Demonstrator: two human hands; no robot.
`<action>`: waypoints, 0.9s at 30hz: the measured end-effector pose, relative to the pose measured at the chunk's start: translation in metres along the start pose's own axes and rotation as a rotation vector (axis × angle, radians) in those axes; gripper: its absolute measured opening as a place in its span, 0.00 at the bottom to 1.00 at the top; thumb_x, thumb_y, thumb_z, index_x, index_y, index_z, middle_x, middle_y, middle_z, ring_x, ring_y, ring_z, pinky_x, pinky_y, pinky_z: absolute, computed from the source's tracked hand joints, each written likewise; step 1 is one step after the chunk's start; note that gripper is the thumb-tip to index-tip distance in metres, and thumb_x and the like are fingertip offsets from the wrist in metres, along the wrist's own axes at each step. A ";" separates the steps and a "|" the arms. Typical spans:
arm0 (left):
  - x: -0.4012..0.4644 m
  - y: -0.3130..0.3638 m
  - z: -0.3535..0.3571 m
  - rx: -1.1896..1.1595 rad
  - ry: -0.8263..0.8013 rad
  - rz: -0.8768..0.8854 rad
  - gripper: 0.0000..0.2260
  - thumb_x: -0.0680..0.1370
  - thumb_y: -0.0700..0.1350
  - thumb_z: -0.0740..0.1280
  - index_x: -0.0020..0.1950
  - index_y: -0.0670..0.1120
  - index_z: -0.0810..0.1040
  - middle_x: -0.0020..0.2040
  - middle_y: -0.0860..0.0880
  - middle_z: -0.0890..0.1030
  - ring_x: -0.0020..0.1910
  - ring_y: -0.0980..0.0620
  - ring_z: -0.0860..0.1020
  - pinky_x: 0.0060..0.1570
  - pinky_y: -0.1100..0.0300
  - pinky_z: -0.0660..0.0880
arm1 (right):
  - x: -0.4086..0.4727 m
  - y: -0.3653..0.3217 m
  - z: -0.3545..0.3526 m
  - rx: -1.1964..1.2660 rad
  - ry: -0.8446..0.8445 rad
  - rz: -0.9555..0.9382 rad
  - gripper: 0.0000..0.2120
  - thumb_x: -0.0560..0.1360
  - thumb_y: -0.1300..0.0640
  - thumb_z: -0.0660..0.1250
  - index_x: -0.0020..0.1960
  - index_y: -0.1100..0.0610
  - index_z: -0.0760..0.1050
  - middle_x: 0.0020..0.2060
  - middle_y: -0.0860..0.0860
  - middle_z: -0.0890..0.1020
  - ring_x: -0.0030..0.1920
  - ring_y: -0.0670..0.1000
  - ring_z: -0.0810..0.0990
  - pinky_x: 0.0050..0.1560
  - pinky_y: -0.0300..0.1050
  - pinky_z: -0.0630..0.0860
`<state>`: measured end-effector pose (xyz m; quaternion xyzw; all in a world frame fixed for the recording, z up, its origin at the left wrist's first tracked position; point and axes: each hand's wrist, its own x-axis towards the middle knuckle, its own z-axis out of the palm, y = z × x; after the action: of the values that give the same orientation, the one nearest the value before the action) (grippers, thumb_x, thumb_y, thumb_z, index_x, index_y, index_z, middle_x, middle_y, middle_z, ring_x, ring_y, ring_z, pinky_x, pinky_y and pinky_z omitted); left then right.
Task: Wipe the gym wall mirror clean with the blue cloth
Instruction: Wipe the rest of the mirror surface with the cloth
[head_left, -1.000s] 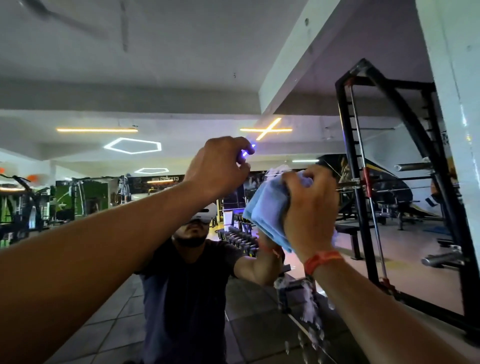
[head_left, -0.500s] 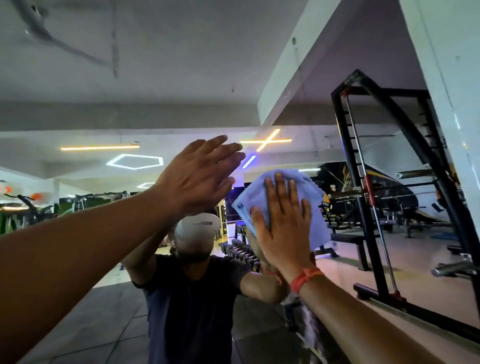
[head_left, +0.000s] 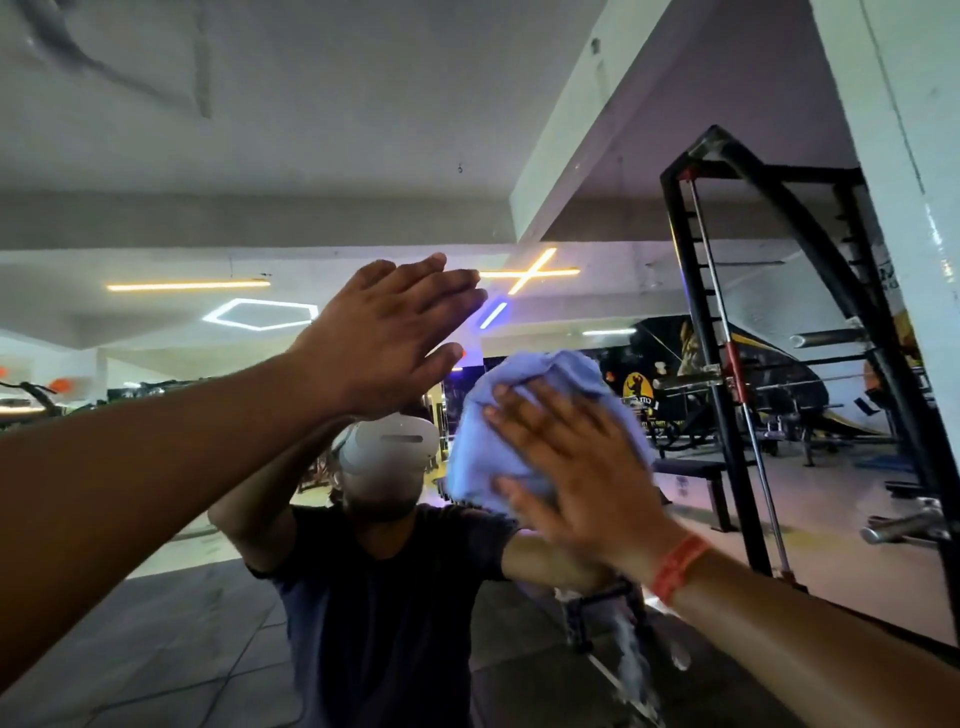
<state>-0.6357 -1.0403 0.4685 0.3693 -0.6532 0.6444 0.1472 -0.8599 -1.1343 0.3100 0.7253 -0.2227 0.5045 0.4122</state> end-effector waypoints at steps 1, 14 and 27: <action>0.000 0.000 -0.002 0.002 -0.005 0.005 0.26 0.82 0.59 0.53 0.78 0.50 0.69 0.78 0.49 0.69 0.77 0.44 0.67 0.69 0.46 0.66 | 0.001 0.019 -0.003 -0.047 0.018 0.053 0.30 0.81 0.38 0.56 0.81 0.44 0.61 0.81 0.44 0.62 0.81 0.52 0.58 0.76 0.62 0.60; -0.008 0.006 0.000 0.018 -0.030 -0.021 0.27 0.83 0.57 0.52 0.80 0.49 0.66 0.81 0.48 0.65 0.80 0.43 0.62 0.72 0.44 0.61 | 0.023 0.060 -0.021 -0.042 0.056 0.280 0.30 0.83 0.40 0.54 0.81 0.50 0.61 0.81 0.52 0.61 0.82 0.55 0.57 0.75 0.64 0.64; -0.010 0.010 0.006 0.058 -0.012 -0.025 0.27 0.84 0.57 0.51 0.81 0.48 0.65 0.81 0.46 0.63 0.81 0.43 0.61 0.74 0.41 0.61 | 0.047 0.018 -0.010 -0.004 0.030 0.381 0.35 0.82 0.35 0.49 0.84 0.51 0.51 0.83 0.47 0.52 0.83 0.49 0.47 0.79 0.63 0.54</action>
<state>-0.6339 -1.0438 0.4542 0.3855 -0.6306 0.6588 0.1405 -0.8604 -1.1314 0.3613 0.6615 -0.3512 0.5836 0.3139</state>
